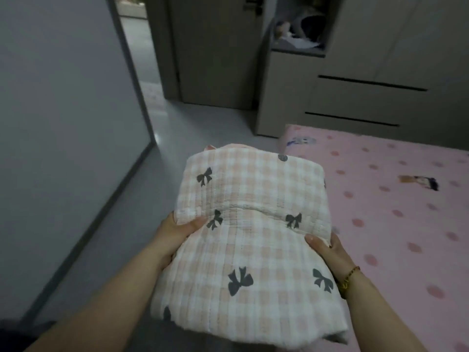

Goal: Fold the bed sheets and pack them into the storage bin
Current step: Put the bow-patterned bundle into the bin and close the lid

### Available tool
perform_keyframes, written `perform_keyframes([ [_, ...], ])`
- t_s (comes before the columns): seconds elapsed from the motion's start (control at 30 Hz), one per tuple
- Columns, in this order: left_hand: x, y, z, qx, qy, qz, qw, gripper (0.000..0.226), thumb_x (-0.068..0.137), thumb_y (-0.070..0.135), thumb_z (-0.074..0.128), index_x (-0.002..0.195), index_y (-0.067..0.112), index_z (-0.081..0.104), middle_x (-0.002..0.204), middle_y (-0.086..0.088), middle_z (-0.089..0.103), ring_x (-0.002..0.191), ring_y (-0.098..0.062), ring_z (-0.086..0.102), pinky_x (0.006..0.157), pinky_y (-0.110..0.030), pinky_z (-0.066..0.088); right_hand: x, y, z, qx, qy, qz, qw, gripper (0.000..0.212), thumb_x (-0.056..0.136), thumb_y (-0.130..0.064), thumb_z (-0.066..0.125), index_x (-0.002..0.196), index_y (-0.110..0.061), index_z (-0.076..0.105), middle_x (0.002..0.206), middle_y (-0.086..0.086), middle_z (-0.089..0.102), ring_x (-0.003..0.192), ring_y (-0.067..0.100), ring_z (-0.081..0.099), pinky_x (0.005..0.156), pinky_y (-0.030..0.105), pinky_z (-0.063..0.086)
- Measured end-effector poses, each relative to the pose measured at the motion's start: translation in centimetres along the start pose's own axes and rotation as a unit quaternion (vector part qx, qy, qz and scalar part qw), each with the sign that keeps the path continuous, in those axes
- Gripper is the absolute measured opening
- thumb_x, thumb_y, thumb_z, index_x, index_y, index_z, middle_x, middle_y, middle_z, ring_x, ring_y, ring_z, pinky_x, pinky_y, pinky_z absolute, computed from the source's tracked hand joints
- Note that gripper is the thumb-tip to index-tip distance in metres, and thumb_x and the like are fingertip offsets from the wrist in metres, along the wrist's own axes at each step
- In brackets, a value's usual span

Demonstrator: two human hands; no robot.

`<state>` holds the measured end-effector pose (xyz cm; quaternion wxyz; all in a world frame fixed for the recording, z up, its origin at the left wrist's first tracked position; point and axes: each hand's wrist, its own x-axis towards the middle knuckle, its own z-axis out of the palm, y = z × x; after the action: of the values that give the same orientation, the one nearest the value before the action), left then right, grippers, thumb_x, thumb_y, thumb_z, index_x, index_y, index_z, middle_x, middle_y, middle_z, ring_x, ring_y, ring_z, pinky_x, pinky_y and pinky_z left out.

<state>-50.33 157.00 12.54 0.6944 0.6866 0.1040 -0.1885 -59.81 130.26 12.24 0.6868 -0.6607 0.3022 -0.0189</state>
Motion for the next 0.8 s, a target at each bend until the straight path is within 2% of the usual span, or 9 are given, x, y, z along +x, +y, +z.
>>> perform_keyframes([
  [0.1, -1.0, -0.9, -8.9, -0.038, 0.079, -0.011, 0.996, 0.023, 0.083, 0.015, 0.065, 0.104, 0.020, 0.058, 0.102, -0.004, 0.066, 0.081, -0.012, 0.063, 0.062, -0.025, 0.053, 1.9, 0.0, 9.2, -0.054, -0.102, 0.017, 0.993, 0.043, 0.087, -0.014, 0.060, 0.125, -0.018, 0.042, 0.120, 0.007, 0.054, 0.088, 0.020, 0.053, 0.080, 0.033, 0.043],
  [0.23, -3.3, -3.0, -20.6, -0.082, 0.193, -0.024, 0.978, 0.021, 0.082, 0.017, 0.066, 0.099, 0.025, 0.057, 0.092, 0.006, 0.064, 0.073, -0.006, 0.064, 0.054, -0.020, 0.051, 2.7, 1.5, 22.0, -0.119, -0.248, 0.054, 0.960, 0.052, 0.081, -0.020, 0.065, 0.128, -0.014, 0.044, 0.120, 0.014, 0.059, 0.095, 0.026, 0.061, 0.066, 0.032, 0.056],
  [0.37, -6.1, -6.1, -29.3, -0.119, 0.276, -0.046, 0.953, 0.043, 0.080, 0.022, 0.070, 0.118, 0.023, 0.049, 0.094, 0.009, 0.058, 0.082, -0.006, 0.057, 0.066, -0.023, 0.047, 1.4, 3.3, 33.2, -0.175, -0.356, 0.060, 0.916, 0.100, 0.037, -0.050, 0.087, 0.123, -0.017, 0.047, 0.111, 0.011, 0.062, 0.092, 0.026, 0.061, 0.061, 0.029, 0.056],
  [0.5, -9.8, -9.0, -35.1, -0.172, 0.371, -0.074, 0.910, 0.045, 0.080, 0.023, 0.071, 0.119, 0.026, 0.047, 0.097, 0.008, 0.056, 0.083, -0.007, 0.055, 0.075, -0.026, 0.044, -0.3, 6.0, 42.6, -0.205, -0.421, 0.072, 0.881, 0.049, 0.088, -0.013, 0.058, 0.133, -0.010, 0.041, 0.116, 0.010, 0.053, 0.090, 0.024, 0.050, 0.082, 0.036, 0.040],
  [0.57, -11.5, -10.4, -36.8, -0.184, 0.415, -0.079, 0.888, 0.045, 0.073, 0.028, 0.078, 0.109, 0.028, 0.052, 0.105, 0.005, 0.059, 0.093, -0.012, 0.058, 0.074, -0.026, 0.046, -1.0, 7.5, 46.2, -0.221, -0.450, 0.075, 0.862, 0.049, 0.089, -0.010, 0.055, 0.135, -0.009, 0.039, 0.118, 0.011, 0.051, 0.095, 0.022, 0.047, 0.085, 0.036, 0.038],
  [0.6, -12.3, -11.2, -37.5, -0.186, 0.446, -0.082, 0.872, 0.062, 0.061, 0.037, 0.080, 0.115, 0.028, 0.051, 0.114, 0.001, 0.058, 0.104, -0.018, 0.057, 0.079, -0.027, 0.047, -1.4, 8.4, 48.1, -0.237, -0.463, 0.075, 0.851, 0.050, 0.089, -0.010, 0.055, 0.136, -0.009, 0.037, 0.120, 0.010, 0.050, 0.097, 0.022, 0.046, 0.086, 0.035, 0.038],
  [0.67, -13.5, -13.1, -38.5, -0.156, 0.502, -0.104, 0.845, 0.098, 0.053, 0.045, 0.079, 0.138, 0.025, 0.034, 0.136, -0.004, 0.045, 0.123, -0.022, 0.045, 0.092, -0.028, 0.039, -1.7, 10.8, 51.1, -0.260, -0.498, 0.078, 0.824, 0.059, 0.088, -0.013, 0.058, 0.141, -0.011, 0.032, 0.130, 0.009, 0.049, 0.103, 0.023, 0.048, 0.090, 0.036, 0.040],
  [0.73, -14.6, -14.6, -38.7, -0.121, 0.540, -0.098, 0.827, 0.108, 0.060, 0.047, 0.077, 0.146, 0.028, 0.015, 0.148, -0.001, 0.028, 0.132, -0.020, 0.033, 0.099, -0.028, 0.030, -2.4, 13.0, 53.5, -0.276, -0.528, 0.079, 0.799, 0.069, 0.086, -0.016, 0.061, 0.145, -0.015, 0.026, 0.139, 0.010, 0.044, 0.113, 0.029, 0.051, 0.095, 0.040, 0.043],
  [0.8, -15.9, -16.4, -38.5, -0.082, 0.554, -0.113, 0.821, 0.122, 0.043, 0.065, 0.064, 0.145, 0.036, 0.004, 0.152, 0.004, 0.019, 0.136, -0.016, 0.026, 0.106, -0.029, 0.024, -3.6, 15.0, 55.4, -0.292, -0.556, 0.085, 0.774, 0.068, 0.085, -0.015, 0.061, 0.144, -0.017, 0.026, 0.132, 0.010, 0.049, 0.107, 0.032, 0.055, 0.087, 0.042, 0.048],
])
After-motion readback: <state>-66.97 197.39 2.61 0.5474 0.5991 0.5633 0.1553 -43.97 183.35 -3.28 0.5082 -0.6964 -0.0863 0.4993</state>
